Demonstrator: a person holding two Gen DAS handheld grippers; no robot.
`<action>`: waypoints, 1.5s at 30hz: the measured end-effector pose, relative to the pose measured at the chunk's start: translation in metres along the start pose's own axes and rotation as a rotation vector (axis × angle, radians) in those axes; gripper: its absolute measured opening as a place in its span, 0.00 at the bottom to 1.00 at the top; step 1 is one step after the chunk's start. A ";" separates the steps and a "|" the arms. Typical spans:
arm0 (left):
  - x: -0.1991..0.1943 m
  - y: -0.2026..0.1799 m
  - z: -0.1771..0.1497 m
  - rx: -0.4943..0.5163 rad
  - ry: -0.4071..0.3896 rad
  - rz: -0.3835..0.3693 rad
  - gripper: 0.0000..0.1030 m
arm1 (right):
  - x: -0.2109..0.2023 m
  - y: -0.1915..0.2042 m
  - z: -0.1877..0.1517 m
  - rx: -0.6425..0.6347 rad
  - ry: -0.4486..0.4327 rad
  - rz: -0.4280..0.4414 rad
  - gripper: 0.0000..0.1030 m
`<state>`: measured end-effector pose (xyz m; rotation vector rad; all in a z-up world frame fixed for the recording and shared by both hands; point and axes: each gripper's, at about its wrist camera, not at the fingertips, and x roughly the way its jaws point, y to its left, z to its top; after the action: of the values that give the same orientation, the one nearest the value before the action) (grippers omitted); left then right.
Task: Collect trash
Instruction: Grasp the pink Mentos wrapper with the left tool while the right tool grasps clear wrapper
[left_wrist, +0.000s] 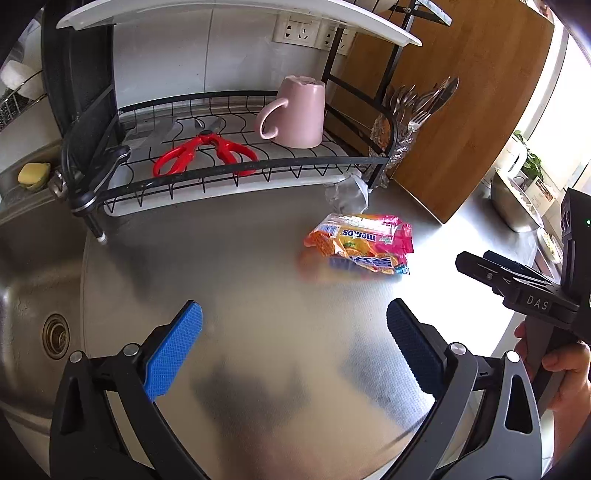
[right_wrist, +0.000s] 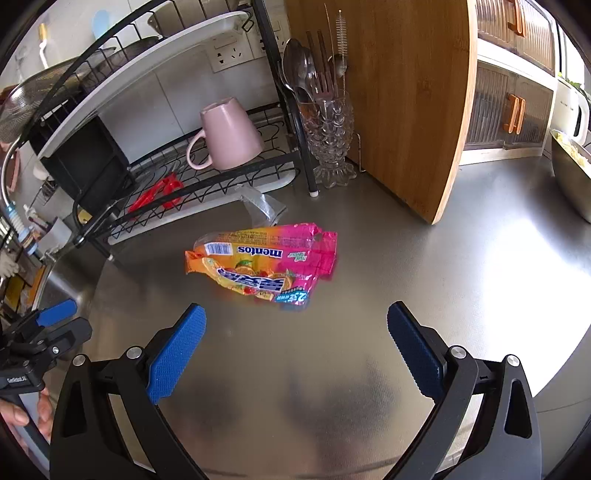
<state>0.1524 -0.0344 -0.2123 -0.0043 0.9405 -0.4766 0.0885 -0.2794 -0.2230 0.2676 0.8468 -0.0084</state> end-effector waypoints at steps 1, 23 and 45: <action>0.005 0.000 0.005 0.003 0.003 -0.004 0.92 | 0.004 0.000 0.005 0.003 -0.001 0.000 0.96; 0.116 -0.011 0.063 0.056 0.140 -0.107 0.79 | 0.103 0.013 0.084 0.009 0.076 0.140 0.77; 0.117 -0.005 0.036 0.080 0.164 -0.139 0.27 | 0.126 0.053 0.073 -0.131 0.120 0.137 0.14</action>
<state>0.2369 -0.0921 -0.2806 0.0425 1.0861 -0.6504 0.2322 -0.2329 -0.2587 0.2040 0.9427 0.1923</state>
